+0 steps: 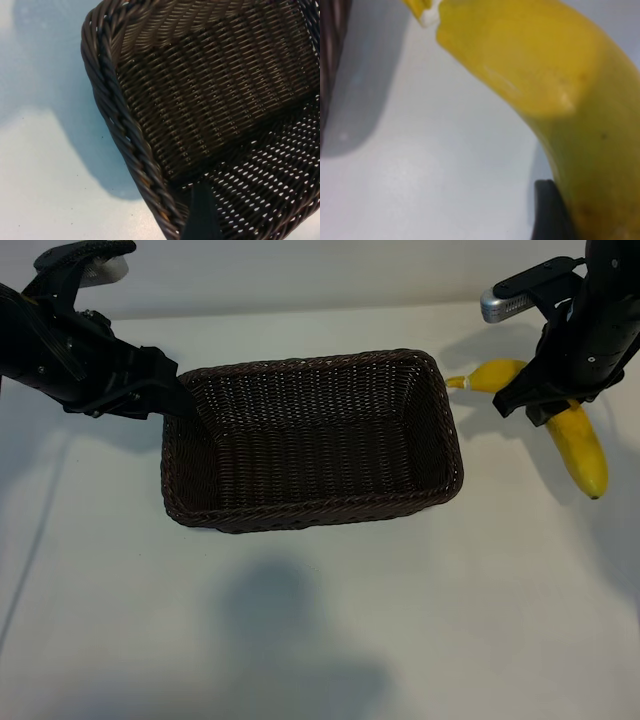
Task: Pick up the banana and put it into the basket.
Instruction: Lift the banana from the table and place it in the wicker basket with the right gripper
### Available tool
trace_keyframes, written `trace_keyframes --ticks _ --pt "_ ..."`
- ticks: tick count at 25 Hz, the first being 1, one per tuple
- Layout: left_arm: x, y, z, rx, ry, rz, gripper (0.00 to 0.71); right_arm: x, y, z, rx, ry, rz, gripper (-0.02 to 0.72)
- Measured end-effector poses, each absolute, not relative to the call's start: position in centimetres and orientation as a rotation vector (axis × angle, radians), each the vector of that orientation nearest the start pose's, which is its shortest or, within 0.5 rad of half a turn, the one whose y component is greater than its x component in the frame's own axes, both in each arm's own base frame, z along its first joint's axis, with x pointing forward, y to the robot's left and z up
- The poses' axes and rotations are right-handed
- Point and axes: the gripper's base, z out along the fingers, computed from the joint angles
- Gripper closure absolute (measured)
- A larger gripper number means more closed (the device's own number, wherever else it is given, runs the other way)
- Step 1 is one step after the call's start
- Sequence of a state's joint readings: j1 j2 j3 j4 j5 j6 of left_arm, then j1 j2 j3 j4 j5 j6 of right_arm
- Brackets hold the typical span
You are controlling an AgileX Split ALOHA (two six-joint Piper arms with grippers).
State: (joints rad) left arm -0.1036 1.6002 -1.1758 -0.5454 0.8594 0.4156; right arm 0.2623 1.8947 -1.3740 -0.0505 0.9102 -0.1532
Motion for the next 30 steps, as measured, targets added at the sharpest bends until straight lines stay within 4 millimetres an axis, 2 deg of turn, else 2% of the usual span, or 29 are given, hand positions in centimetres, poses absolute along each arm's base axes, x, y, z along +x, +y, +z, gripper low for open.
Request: trace_keyframes --ticks 3,10,18,21,25,30 --pt "32.2 -6.9 26.7 0.312 2.635 -0.562 0.115 37.2 9.6 20.7 -0.638 2.842 -0.046 0.282" --pt "32.2 -6.9 26.7 0.312 2.635 -0.562 0.115 38.2 9.9 23.1 -0.621 2.804 -0.044 0.282" --pt "32.2 -6.9 26.7 0.312 2.635 -0.562 0.115 38.1 10.3 23.5 -0.661 2.811 0.022 0.282" --pt "32.2 -6.9 26.7 0.312 2.635 -0.562 0.115 37.9 11.0 23.8 -0.754 2.796 0.124 0.282" --pt "32.2 -6.9 26.7 0.312 2.635 -0.562 0.115 37.2 12.9 24.0 -0.969 2.720 0.272 0.282" --pt "32.2 -6.9 26.7 0.312 2.635 -0.562 0.115 36.1 15.8 24.1 -1.251 2.578 0.326 0.282"
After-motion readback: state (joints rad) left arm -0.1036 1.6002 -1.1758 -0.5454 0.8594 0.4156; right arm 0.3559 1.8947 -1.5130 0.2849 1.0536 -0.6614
